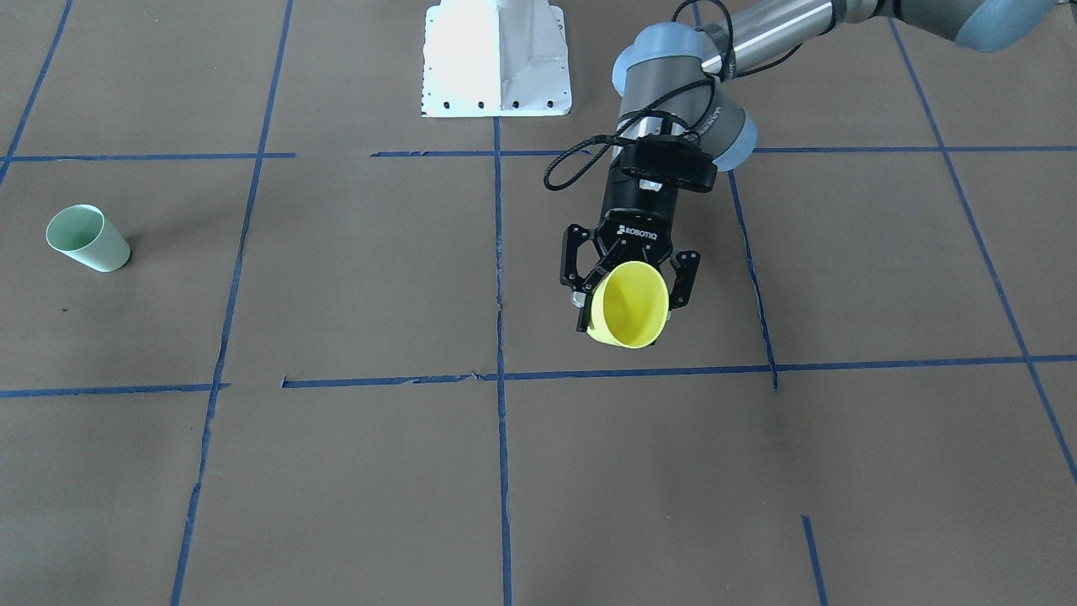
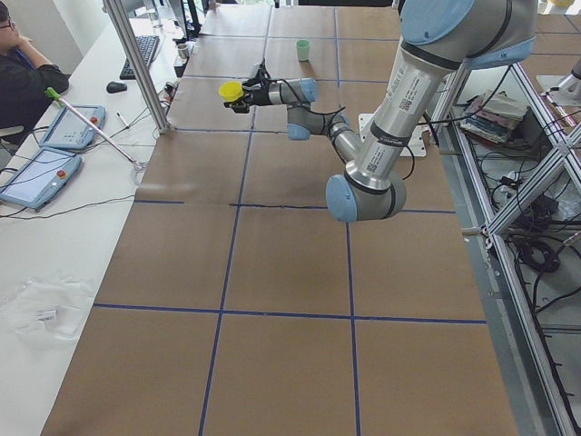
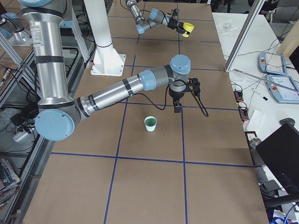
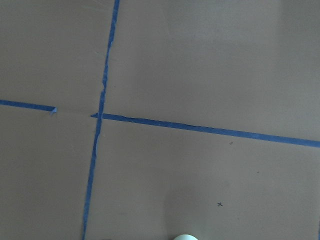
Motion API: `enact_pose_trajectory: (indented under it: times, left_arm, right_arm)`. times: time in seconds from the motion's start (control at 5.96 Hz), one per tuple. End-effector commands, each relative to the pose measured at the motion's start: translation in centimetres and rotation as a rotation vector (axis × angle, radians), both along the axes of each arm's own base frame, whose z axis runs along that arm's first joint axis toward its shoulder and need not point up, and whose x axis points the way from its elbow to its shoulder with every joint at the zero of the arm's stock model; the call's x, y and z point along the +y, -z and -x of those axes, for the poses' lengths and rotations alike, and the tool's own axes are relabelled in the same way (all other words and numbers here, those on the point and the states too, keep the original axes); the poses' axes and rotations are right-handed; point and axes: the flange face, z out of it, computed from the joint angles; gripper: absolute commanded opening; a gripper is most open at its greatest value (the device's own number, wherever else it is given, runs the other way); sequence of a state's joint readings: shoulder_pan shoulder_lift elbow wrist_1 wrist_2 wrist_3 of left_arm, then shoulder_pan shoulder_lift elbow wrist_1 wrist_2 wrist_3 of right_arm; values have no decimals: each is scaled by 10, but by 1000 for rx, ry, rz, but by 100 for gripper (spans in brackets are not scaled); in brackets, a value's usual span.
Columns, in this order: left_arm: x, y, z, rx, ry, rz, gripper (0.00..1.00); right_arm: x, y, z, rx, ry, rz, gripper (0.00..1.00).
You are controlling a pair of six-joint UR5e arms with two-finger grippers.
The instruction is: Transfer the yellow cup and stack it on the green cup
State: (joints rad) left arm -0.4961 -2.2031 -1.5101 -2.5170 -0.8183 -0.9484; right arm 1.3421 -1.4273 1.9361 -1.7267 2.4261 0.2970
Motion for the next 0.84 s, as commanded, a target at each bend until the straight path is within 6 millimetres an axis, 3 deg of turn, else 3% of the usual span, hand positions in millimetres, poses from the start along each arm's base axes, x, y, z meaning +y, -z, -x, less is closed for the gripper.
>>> enact_pose_trajectory:
  times: [0.0,0.17,0.34,0.5,0.67]
  left_arm:
    - [7,35,-65,-46,94,9,32]
    - [16,72,-95,-92,139,25,32]
    - [26,88,-113,-135,168,64,32]
    - [25,100,-135,-143,194,105,32]
    - [30,96,-144,-149,195,107,32]
  right_arm:
    - [-27,89,65,-9,16,74,100]
    - [-32,126,91,-13,20,104,100]
    - [-33,155,123,-15,-9,153,100]
    - [-37,187,156,-25,-37,204,100]
    - [-48,217,184,-16,-52,212,100]
